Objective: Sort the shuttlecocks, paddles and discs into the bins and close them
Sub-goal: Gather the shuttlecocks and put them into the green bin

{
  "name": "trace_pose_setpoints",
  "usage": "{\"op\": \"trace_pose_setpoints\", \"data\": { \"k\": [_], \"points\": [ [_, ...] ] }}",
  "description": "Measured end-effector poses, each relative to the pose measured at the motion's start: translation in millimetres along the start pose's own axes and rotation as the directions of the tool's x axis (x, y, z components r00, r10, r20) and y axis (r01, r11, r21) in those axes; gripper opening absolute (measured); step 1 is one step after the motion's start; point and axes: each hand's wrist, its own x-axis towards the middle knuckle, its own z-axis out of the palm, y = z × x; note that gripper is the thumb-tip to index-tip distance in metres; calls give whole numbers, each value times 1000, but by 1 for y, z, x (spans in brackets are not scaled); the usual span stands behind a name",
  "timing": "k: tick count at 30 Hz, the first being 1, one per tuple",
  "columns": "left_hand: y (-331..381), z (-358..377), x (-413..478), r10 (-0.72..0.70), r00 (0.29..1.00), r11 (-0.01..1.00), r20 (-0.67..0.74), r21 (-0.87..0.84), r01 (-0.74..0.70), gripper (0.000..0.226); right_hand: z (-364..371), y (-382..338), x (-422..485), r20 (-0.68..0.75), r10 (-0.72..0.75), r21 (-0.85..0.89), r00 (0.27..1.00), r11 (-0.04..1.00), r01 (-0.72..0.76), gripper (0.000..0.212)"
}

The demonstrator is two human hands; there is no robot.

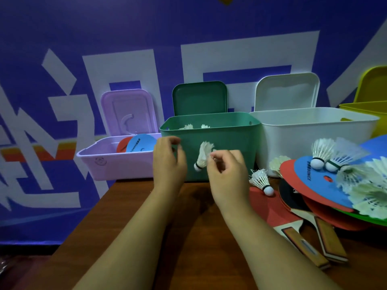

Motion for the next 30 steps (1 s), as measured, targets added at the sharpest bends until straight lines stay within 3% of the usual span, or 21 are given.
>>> {"op": "trace_pose_setpoints", "data": {
  "k": [6,10,12,15,24,30],
  "points": [
    [-12,12,-26,-76,943,997,325,43,65,12,-21,-20,28,-166,-8,6,986,1000,10,10],
    [-10,22,-32,5,850,997,526,59,-42,12,-32,-38,84,-227,-100,-100,969,992,79,13],
    [-7,25,-34,71,800,993,595,32,-113,13,-38,-40,115,-142,-77,-173,987,984,52,25],
    [-5,31,-37,130,743,985,657,0,-173,13,-45,-29,133,64,90,-384,994,922,-59,50],
    [6,45,-49,162,599,978,784,-46,-205,17,-73,-5,44,130,151,-428,980,900,-81,39],
    [14,46,-56,140,515,978,846,-37,-206,43,-90,10,18,350,341,-765,872,641,57,32]
  ]
}}
